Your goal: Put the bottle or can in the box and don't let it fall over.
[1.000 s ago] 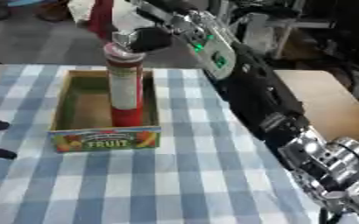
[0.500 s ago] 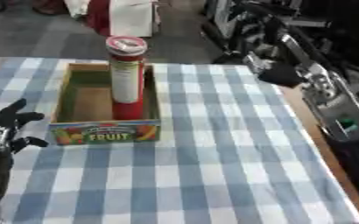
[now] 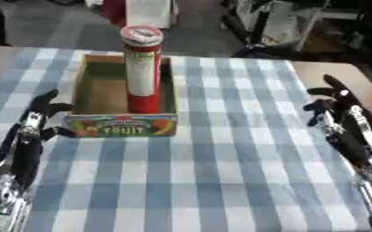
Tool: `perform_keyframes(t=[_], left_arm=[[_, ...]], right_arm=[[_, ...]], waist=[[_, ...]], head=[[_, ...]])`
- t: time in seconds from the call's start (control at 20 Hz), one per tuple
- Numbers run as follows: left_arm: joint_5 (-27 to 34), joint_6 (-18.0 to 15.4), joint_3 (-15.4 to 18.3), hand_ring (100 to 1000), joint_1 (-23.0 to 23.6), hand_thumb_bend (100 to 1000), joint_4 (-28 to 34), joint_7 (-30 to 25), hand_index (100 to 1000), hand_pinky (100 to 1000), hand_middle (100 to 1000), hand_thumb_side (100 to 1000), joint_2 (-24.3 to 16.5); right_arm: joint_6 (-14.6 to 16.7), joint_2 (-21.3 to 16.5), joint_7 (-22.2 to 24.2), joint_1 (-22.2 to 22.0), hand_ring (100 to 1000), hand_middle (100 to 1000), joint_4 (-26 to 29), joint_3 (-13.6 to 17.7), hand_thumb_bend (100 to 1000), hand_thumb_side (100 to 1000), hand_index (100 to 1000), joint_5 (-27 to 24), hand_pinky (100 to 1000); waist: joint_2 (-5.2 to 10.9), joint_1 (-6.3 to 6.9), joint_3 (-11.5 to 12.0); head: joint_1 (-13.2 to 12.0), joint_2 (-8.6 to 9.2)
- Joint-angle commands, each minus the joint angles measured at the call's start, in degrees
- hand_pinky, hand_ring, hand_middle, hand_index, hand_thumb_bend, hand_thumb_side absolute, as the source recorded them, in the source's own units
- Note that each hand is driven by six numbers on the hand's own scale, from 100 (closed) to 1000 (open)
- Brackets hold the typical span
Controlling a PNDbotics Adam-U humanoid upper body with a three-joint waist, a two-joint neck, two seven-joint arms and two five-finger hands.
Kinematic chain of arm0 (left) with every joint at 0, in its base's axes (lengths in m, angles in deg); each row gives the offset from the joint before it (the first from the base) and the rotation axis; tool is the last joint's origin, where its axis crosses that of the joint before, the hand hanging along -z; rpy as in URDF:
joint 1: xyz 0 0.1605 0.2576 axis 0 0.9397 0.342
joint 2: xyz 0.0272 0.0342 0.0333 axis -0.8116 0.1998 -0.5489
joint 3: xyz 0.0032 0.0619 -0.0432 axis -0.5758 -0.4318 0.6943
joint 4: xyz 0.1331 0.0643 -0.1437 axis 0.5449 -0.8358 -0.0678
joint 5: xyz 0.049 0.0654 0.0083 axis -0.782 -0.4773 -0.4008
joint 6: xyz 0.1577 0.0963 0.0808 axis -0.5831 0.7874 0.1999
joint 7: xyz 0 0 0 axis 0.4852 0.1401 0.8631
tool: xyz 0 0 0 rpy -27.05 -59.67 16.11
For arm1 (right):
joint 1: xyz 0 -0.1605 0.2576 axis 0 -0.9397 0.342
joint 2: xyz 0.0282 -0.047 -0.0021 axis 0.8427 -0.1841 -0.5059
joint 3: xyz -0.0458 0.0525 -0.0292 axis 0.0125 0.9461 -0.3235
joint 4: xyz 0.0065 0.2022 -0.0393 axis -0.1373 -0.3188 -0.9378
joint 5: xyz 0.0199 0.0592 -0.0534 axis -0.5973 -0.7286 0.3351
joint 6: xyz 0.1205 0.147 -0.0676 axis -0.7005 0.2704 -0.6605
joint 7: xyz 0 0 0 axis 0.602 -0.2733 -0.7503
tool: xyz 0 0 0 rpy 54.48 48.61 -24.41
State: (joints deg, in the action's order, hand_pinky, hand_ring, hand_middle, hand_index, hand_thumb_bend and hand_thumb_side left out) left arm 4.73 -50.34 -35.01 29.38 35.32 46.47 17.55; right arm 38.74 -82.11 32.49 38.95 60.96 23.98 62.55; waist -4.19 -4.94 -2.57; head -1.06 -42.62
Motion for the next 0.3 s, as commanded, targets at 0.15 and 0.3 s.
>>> perform_keyframes(t=[0.15, 0.3], left_arm=[[-0.4, -0.3, 0.3, 924, -0.4, 339, 0.7, 0.1, 955, 550, 698, 1000, -0.7], [-0.3, -0.2, 0.3, 924, -0.3, 338, 0.5, 0.1, 954, 551, 698, 1000, -0.6]], right_arm=[[0.1, 2.1, -3.5, -1.5, 632, 731, -0.8, 0.8, 100, 726, 963, 1.2, 461], [0.1, 2.9, -4.5, -2.0, 627, 726, -1.5, 0.6, 100, 737, 962, 1.8, 460]], waist=[[0.93, 0.46, -0.2], [1.2, 0.63, -0.4]], head=[[-1.7, -1.44], [-1.8, -1.49]])
